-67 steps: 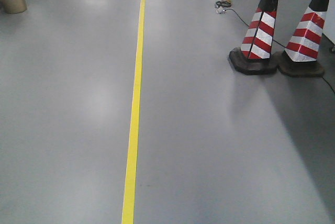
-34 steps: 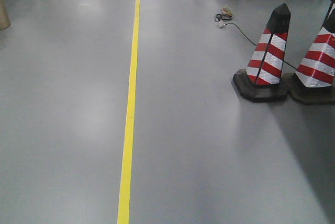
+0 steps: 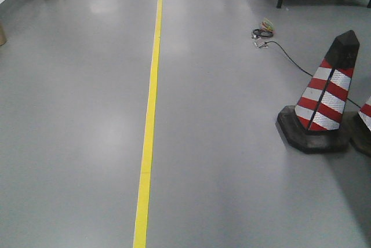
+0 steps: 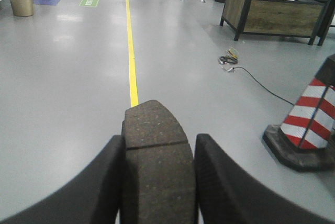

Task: Move and align brake pads A on conveyor
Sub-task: 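Drive forward along the yellow floor line past the cones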

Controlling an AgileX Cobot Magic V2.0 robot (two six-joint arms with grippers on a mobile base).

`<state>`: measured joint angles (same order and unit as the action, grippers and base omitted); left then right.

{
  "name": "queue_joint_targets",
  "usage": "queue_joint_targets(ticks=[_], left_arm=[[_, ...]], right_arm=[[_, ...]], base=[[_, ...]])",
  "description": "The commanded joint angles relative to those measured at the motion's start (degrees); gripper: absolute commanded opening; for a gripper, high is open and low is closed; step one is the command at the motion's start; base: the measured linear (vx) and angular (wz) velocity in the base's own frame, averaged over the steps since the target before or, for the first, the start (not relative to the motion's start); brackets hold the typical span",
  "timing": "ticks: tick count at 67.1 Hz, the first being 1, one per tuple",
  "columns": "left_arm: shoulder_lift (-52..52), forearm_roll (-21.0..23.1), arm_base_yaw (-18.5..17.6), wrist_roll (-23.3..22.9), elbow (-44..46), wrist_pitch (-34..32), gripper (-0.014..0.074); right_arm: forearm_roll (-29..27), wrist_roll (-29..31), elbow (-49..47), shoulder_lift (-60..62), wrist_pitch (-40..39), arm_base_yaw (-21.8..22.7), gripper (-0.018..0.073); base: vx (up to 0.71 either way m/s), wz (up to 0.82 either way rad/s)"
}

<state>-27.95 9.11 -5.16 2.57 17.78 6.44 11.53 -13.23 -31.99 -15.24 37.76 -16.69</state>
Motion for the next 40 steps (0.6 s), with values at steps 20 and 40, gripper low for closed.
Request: queue_joint_targets(ticks=[20,40], left_arm=[[-0.3,0.5,0.0,-0.5,1.7,-5.4,-0.0006],[-0.3,0.5,0.0,-0.5,1.7,-5.4,-0.0006]], right_arm=[[0.9,0.2,-1.6,-0.7,-5.6,0.0,-0.0004],[0.9,0.2,-1.6,-0.7,-5.6,0.0,-0.0004]], base=[[0.65,-0.02],[0.61,-0.05]])
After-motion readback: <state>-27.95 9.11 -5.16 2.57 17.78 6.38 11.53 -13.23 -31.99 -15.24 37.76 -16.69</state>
